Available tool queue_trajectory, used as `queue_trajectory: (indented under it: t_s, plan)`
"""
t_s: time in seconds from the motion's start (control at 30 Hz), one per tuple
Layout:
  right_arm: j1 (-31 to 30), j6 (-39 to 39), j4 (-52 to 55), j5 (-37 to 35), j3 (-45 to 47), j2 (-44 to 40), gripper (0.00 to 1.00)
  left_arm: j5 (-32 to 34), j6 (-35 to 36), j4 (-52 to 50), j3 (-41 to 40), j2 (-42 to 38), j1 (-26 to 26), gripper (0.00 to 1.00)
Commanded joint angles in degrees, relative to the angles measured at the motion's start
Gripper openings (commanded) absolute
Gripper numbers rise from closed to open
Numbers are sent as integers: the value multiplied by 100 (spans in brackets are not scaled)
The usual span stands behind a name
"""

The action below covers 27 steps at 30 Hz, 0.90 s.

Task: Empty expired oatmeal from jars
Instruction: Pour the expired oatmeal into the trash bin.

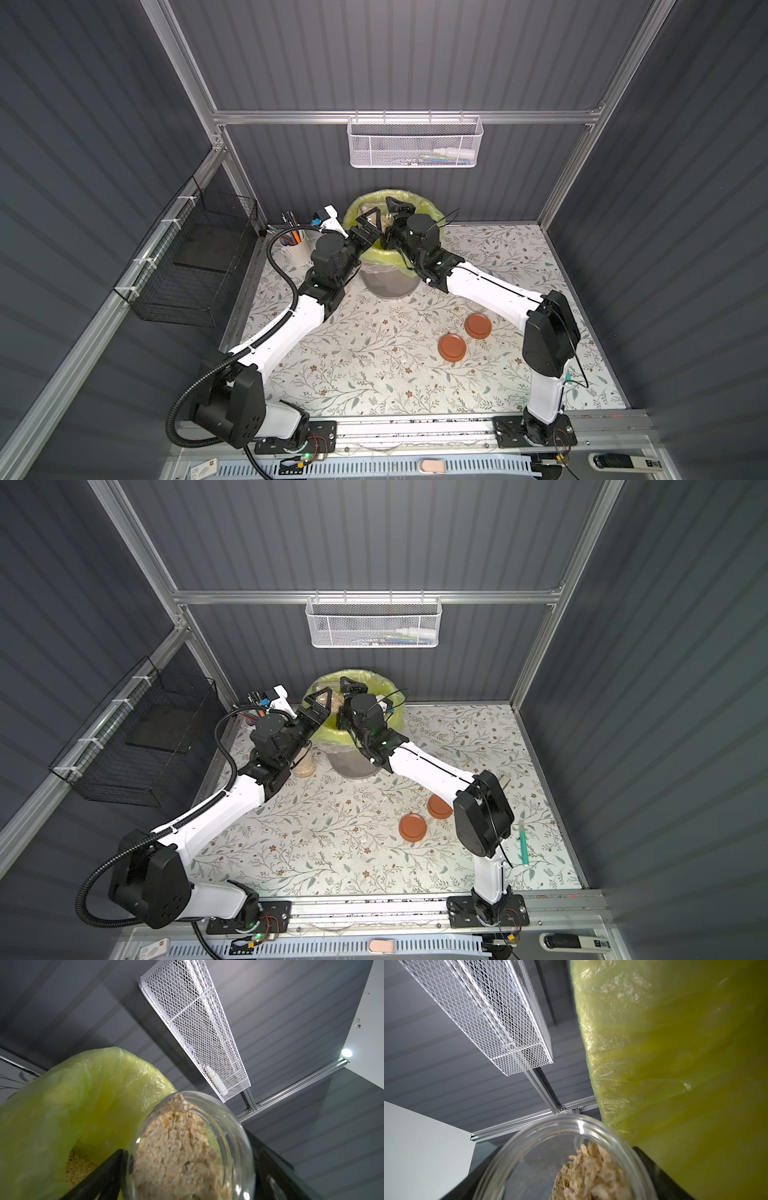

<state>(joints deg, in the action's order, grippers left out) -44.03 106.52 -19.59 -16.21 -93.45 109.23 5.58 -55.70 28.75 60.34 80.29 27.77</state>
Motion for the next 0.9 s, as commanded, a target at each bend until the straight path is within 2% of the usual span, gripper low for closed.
queue_trajectory:
  t_s: [0.0, 0.2, 0.5, 0.87]
  plan:
    - [-18, 145, -543, -82, -191, 11, 51, -114, -70, -412, 280, 121, 102, 100]
    - [8, 165, -587, -99, -300, 56, 51, -126, -131, -391, 479, 350, 104, 100]
    - [35, 263, -792, -105, -358, 120, 51, 127, -279, 14, 347, 385, 97, 100]
    - [98, 331, -1125, -117, -368, 151, 51, 76, -428, -330, 821, 555, 106, 100]
